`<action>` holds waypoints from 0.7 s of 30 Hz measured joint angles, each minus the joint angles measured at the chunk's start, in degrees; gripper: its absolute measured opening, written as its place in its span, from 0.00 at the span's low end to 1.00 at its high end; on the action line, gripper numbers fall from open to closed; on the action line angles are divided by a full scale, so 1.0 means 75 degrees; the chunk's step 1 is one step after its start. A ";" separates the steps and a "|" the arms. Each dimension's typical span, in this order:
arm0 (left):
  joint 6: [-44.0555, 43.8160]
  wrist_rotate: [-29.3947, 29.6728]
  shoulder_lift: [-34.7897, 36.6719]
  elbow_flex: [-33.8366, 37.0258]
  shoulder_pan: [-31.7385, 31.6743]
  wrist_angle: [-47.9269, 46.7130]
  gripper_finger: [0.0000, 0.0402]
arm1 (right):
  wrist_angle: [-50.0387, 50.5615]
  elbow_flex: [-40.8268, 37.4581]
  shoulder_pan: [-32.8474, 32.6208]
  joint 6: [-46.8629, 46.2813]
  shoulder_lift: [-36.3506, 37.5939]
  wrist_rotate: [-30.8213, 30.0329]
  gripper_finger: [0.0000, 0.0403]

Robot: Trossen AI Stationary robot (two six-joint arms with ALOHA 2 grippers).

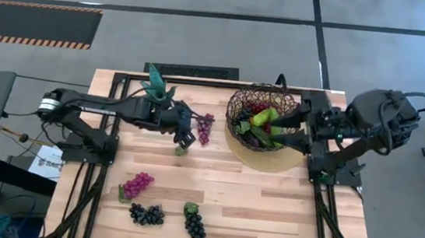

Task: Build produce basket
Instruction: Put the purple grapes into the black wire basket

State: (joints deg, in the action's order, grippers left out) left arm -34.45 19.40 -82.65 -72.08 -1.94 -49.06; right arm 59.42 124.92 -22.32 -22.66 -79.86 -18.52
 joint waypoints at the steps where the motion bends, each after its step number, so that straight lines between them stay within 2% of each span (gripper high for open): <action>1: -0.0091 -0.0147 0.0000 0.0128 -0.0037 0.0010 0.42 | -0.0004 -0.0005 -0.0034 0.0072 -0.0007 -0.0135 0.52; 5: -0.0093 -0.0466 0.0000 0.0595 -0.0072 0.0476 0.42 | -0.0012 -0.0006 -0.0051 0.0528 0.0033 -0.0669 0.52; 10: 0.0459 -0.0591 0.0000 0.0645 -0.0110 0.0862 0.42 | 0.0000 -0.0006 -0.0051 0.0872 0.0170 -0.1165 0.52; 17: 0.1188 -0.0570 0.0003 0.0645 -0.0107 0.2140 0.42 | 0.0042 -0.0006 -0.0051 0.1145 0.0302 -0.1266 0.52; 19: 0.0886 -0.0457 0.0003 0.0645 -0.0105 0.2363 0.42 | 0.0184 -0.0006 -0.0051 0.1282 0.0415 -0.1266 0.52; 21: 0.0112 0.0058 0.0003 0.0645 -0.0098 0.2304 0.42 | 0.0315 -0.0006 -0.0054 0.1295 0.0571 -0.1278 0.52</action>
State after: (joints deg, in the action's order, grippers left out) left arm -33.61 19.83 -82.63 -67.24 -2.68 -31.78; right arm 61.78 124.88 -22.72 -12.94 -75.57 -28.10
